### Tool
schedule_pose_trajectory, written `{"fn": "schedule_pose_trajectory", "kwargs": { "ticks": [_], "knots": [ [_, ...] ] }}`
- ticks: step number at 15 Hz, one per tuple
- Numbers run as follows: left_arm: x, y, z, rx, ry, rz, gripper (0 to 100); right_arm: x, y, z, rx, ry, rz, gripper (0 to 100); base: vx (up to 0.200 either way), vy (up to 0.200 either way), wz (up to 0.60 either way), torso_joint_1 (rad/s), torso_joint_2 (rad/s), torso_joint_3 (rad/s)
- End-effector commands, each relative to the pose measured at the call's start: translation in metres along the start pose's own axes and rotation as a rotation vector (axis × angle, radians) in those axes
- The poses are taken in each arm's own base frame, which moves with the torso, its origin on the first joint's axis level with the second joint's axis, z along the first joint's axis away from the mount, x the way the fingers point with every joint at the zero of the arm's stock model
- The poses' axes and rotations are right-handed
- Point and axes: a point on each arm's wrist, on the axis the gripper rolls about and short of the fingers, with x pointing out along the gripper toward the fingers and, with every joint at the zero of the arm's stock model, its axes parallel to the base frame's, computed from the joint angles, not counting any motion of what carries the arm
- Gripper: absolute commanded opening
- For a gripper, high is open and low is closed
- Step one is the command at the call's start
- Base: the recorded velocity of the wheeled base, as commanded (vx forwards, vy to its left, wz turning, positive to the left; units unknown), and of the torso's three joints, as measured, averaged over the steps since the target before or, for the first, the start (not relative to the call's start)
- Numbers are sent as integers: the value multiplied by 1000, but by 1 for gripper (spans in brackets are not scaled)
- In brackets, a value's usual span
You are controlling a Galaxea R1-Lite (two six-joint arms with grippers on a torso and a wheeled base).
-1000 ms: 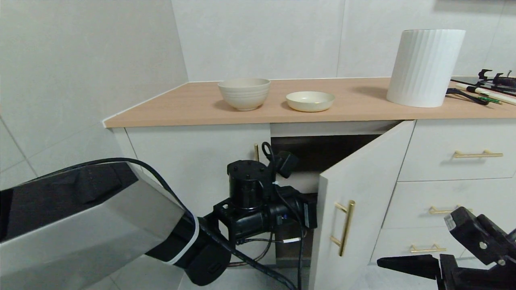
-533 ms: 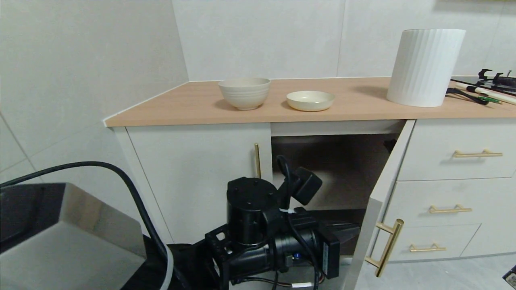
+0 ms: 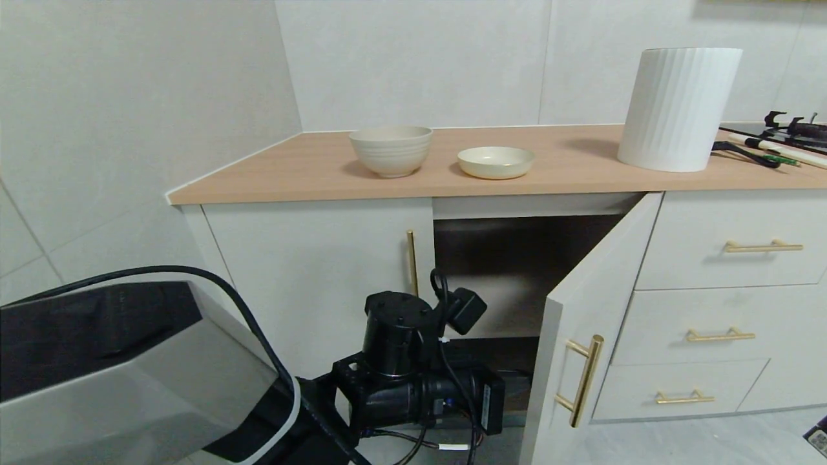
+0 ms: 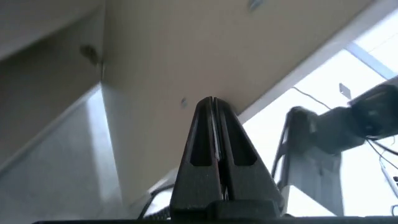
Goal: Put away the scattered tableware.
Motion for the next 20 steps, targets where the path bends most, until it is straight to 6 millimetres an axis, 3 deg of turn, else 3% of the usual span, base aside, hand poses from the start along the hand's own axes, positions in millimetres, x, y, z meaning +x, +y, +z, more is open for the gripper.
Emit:
{"fn": "schedule_pose_trajectory", "kwargs": {
  "ticks": [1, 5, 8, 14, 16, 19, 20],
  "knots": [
    [16, 13, -1, -5, -8, 26, 0, 1, -1, 0, 6, 6, -4, 100, 0, 0, 0, 0, 0, 0],
    [17, 17, 6, -15, -5, 54, 0, 3, -3, 0, 10, 12, -6, 100, 0, 0, 0, 0, 0, 0],
    [25, 23, 16, -13, -43, 123, 0, 3, -3, 0, 10, 12, -6, 100, -200, 0, 0, 5, 2, 1],
    [34, 15, 28, 6, -65, 100, 0, 3, -3, -1, 12, 14, -7, 100, 0, 0, 0, 0, 0, 0],
    [40, -13, 27, 40, -59, 33, 0, 3, -3, -1, 12, 15, -4, 100, 0, 0, 0, 0, 0, 0],
    [32, -88, 38, 104, -57, -148, 0, 2, -2, -1, 8, 12, 6, 100, 0, 0, 0, 0, 0, 0],
    [26, -106, 33, 115, -37, -183, 0, 1, -1, -1, 3, 9, 20, 100, 0, 0, 0, 0, 0, 0]
  ]
}}
